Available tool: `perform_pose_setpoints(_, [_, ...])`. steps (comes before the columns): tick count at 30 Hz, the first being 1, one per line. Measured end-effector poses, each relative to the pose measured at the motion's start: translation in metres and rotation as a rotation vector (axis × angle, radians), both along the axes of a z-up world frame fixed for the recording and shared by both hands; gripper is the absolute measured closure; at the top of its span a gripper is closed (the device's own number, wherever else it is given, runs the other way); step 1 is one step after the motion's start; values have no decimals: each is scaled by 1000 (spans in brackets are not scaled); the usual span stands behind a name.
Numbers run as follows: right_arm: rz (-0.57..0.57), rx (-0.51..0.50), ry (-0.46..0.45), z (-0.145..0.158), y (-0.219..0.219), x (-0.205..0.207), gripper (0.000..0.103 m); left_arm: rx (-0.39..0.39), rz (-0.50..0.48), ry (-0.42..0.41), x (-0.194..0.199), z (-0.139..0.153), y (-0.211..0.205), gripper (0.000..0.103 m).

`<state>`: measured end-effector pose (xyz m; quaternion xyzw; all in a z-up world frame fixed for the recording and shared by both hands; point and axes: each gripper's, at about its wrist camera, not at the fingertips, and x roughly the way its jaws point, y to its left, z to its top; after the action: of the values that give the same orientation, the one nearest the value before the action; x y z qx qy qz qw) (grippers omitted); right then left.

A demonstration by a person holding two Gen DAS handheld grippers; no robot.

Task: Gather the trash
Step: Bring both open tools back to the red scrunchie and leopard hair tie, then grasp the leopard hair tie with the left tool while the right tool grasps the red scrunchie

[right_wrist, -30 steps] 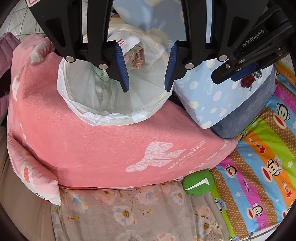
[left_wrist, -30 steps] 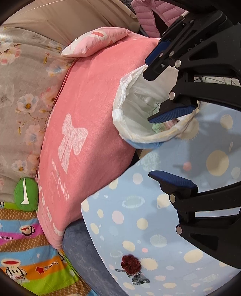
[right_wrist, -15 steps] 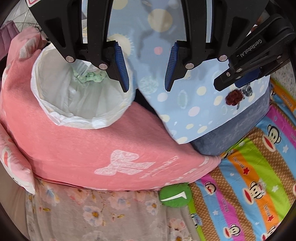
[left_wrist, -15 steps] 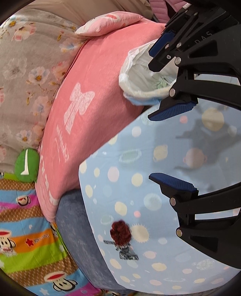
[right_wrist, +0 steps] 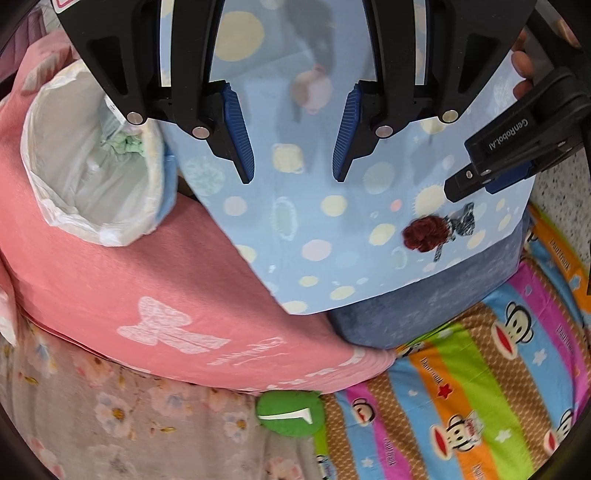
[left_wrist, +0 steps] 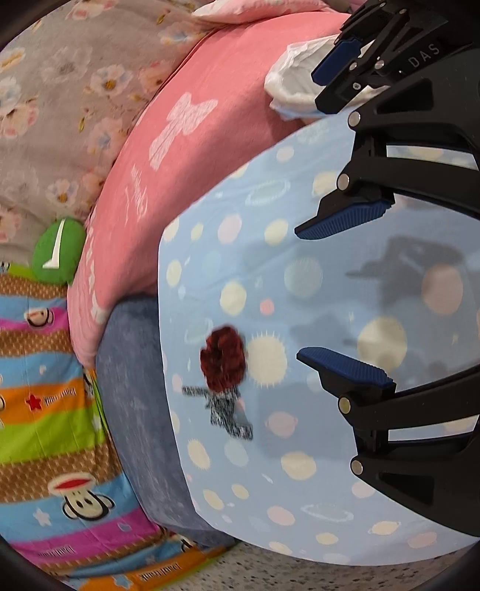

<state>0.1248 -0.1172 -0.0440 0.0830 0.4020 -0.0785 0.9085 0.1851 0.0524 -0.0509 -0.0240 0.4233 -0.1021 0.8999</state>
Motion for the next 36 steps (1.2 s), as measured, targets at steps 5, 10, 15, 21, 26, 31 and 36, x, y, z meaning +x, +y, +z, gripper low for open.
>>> perform_pose_setpoints(5, [60, -16, 22, -10, 33, 22, 53, 21, 76, 12, 15, -12, 40, 37])
perform_pose_setpoints(10, [115, -32, 46, -21, 63, 52, 52, 51, 140, 25, 37, -23, 79, 33])
perform_pose_setpoints(15, [162, -34, 65, -32, 89, 90, 48, 62, 188, 24, 67, -29, 107, 20])
perform_pose_setpoints(21, [190, -1, 91, -47, 110, 140, 48, 67, 207, 29, 109, -36, 118, 15])
perform_pose_setpoints(26, [210, -17, 103, -58, 124, 175, 48, 43, 233, 52, 143, -47, 122, 15])
perform_pose_setpoints(31, [216, -17, 122, -72, 132, 203, 48, 33, 249, 90, 168, -61, 123, 15])
perform_pose_setpoints(36, [217, 0, 134, -83, 133, 219, 48, 34, 236, 123, 179, -77, 123, 26])
